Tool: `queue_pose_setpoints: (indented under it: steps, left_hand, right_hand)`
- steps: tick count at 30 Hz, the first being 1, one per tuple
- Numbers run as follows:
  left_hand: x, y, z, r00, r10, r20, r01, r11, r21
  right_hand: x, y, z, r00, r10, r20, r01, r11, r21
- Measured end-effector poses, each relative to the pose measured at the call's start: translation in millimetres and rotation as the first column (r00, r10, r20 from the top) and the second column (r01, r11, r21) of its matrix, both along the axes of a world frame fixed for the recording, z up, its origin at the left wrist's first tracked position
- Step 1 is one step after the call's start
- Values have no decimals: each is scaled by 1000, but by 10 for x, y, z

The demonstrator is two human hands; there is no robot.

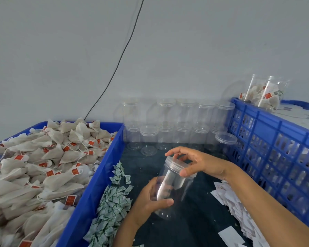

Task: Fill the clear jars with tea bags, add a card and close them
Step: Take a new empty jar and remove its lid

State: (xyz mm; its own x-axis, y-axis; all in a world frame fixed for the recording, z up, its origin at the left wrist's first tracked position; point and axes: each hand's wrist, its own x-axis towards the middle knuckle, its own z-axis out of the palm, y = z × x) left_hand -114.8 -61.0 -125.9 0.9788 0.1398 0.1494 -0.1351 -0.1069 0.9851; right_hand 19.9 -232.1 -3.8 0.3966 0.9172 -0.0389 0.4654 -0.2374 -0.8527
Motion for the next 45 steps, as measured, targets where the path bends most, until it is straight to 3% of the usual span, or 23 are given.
queue_pose_setpoints:
  steps: [5,8,10,12,15,19,23,25,28,34,38,41,45]
  left_hand:
    - [-8,24,33,991,-113,-68,108,992,-72]
    - [5,51,24,983,-163,-88,153,982,-108]
    - [3,67,20,985,-151,-79,138,980,-145]
    - [1,83,15,996,-71,-60,60,985,-159]
    - [16,96,-11,999,48,-18,-49,990,-135]
    - [47,82,-45,989,150,5,-149,986,-80]
    - [105,42,-132,986,163,17,-164,986,40]
    - [125,21,-172,989,149,-9,-147,982,122]
    - [148,10,-211,980,194,-43,-183,965,189]
    - [131,-28,-169,947,315,-65,-290,922,255]
    - [87,-71,-30,915,367,-167,-291,888,357]
    - [64,-22,173,893,397,-210,-279,858,431]
    - [3,97,622,823,561,-91,-459,750,476]
  right_hand:
    - [77,-35,-256,961,47,-271,2,984,180]
    - [141,-34,-365,885,165,-435,-15,944,329]
    - [176,-32,-412,771,225,-596,101,881,463]
    - [193,-22,-456,674,196,-713,288,819,497]
    - [155,33,-600,579,79,-811,465,785,409]
    - [10,86,-840,365,-80,-928,663,722,199]
    - [-104,108,-1102,140,-185,-973,773,635,-9]
    - [-147,107,-1170,100,-189,-977,816,577,-28]
    - [-185,150,-1225,204,-380,-902,858,514,-23]
    - [-194,158,-1149,339,-776,-531,907,419,-34]
    - [-265,149,-994,416,-822,-389,897,441,27]
    - [-338,213,-770,494,-814,-306,870,462,175]
    - [-552,485,-377,627,-758,-182,738,502,450]
